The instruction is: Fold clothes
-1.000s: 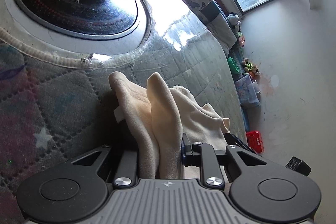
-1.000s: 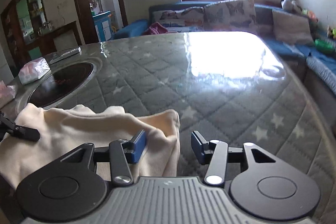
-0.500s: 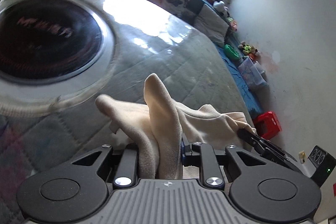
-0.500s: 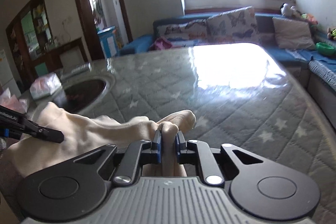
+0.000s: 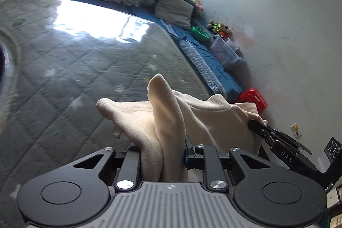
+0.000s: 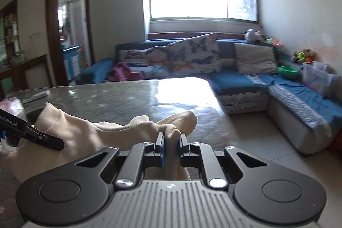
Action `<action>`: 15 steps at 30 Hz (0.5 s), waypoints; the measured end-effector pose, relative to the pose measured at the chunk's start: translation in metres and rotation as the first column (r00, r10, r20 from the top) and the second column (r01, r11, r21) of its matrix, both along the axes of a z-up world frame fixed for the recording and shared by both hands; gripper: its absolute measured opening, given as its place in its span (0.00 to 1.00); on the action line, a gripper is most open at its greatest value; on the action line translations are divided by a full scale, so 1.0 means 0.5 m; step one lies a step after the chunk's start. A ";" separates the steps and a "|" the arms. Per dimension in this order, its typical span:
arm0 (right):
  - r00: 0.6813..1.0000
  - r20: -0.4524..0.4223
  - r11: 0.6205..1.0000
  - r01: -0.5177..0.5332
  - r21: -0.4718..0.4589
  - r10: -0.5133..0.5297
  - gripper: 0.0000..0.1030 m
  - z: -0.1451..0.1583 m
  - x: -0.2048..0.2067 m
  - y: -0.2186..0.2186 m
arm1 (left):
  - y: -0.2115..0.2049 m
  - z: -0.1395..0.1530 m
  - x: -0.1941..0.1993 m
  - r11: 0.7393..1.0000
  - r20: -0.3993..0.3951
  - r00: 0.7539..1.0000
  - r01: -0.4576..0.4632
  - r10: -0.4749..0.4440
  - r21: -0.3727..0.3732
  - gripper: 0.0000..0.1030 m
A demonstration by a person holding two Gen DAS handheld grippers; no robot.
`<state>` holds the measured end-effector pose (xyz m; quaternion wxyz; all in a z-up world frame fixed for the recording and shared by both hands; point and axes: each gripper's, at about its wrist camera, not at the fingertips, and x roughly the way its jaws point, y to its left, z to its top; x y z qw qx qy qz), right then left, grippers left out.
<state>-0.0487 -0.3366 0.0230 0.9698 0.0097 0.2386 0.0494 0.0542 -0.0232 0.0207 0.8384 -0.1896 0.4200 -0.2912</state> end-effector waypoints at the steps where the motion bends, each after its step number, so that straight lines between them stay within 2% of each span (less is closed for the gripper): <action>1: 1.000 0.000 1.000 0.013 -0.002 -0.013 0.11 0.001 0.002 -0.011 | -0.015 0.000 0.006 1.000 0.000 1.000 0.011 -0.011 0.002 0.21; 8: 0.995 -0.018 0.995 0.102 -0.025 -0.102 0.11 -0.014 0.021 -0.080 | -0.101 -0.019 0.043 0.996 -0.012 0.996 0.084 -0.084 0.024 0.21; 15: 0.986 -0.079 0.989 0.144 -0.032 -0.146 0.11 -0.074 0.030 -0.113 | -0.128 -0.060 0.056 0.989 -0.060 0.991 0.125 -0.121 0.074 0.21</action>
